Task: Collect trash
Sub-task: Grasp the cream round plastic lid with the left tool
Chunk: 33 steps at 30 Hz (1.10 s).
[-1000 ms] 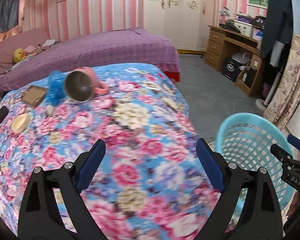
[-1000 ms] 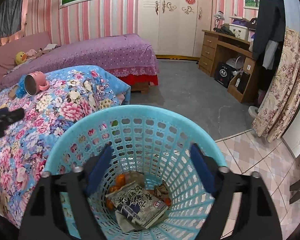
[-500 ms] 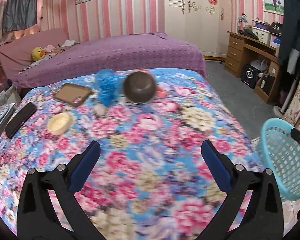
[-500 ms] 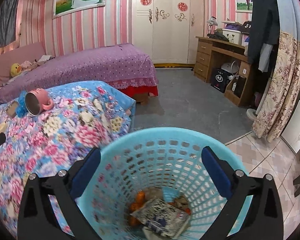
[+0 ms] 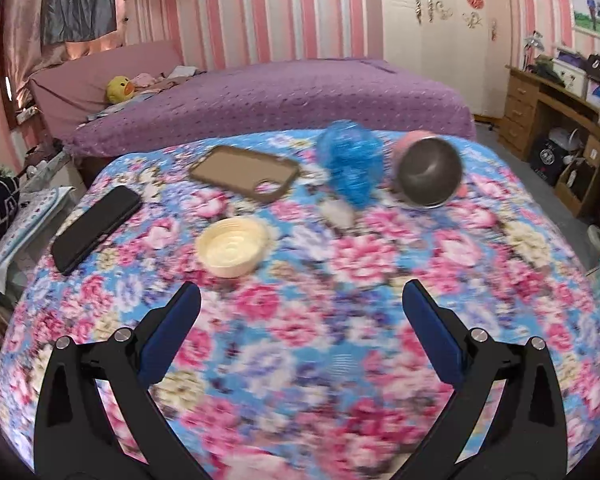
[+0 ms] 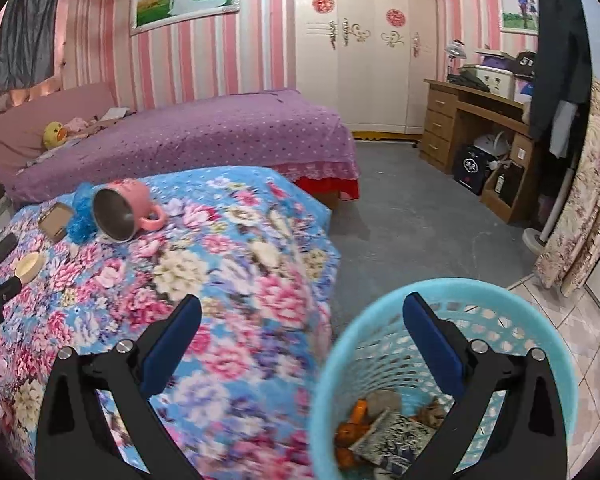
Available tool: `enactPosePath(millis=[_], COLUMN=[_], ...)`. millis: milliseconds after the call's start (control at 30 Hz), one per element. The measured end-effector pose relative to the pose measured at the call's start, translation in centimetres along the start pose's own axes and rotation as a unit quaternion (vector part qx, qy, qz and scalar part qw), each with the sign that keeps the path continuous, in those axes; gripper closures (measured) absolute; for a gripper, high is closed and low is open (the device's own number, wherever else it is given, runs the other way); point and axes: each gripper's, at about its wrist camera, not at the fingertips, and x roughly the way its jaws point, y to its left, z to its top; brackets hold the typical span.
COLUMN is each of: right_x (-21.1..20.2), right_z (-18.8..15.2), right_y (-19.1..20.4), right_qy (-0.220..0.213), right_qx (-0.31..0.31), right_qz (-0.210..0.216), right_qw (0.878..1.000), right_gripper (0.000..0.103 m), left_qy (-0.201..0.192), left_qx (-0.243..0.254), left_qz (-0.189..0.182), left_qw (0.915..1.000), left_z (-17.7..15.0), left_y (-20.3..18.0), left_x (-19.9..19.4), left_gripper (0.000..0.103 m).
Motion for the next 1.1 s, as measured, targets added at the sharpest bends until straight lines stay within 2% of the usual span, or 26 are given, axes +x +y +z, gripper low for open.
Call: enactPosePath(millis=[267,500,667,867,1067,1100], right_x=[2.1,3.5,4.5,5.8,6.7,6.9], right_z=[0.3,0.8,1.4,1.5,1.7,1.7], right_y=[5.2,8.7,9.5,11.3,13.1,13.5], right_qy=[0.014,0.020,0.025,0.030,0.037,0.039], right_qx=[-0.025,-0.044,-0.031,-0.066,-0.073,-0.073], right_qz=[0.018,0.041,0.050,0.026,0.039,0.041], right_qw=[0.999,0.998,0.998,0.997,0.996,0.996], right_gripper=[0.005,0.005,0.005,0.005,0.005,0.005], left_qy=[0.027,0.077,0.081,0.114,0.123,0.120], left_qx=[-0.006,-0.034,-0.044,-0.052,-0.055,-0.051], left_qz=[0.029,0.005,0.004,-0.009,-0.004,-0.003], left_qw=[0.9992,0.9964,0.9958,0.9921,0.9909,0.9915], left_z=[0.1,0.8,1.6,2.2,2.9,3.1], left_y=[4.2,5.4,6.0,6.7,7.5,7.5], left_x=[3.4,6.6,8.0,10.0,11.8,11.8], left_gripper=[0.006,0.006,0.006,0.006,0.006,0.009])
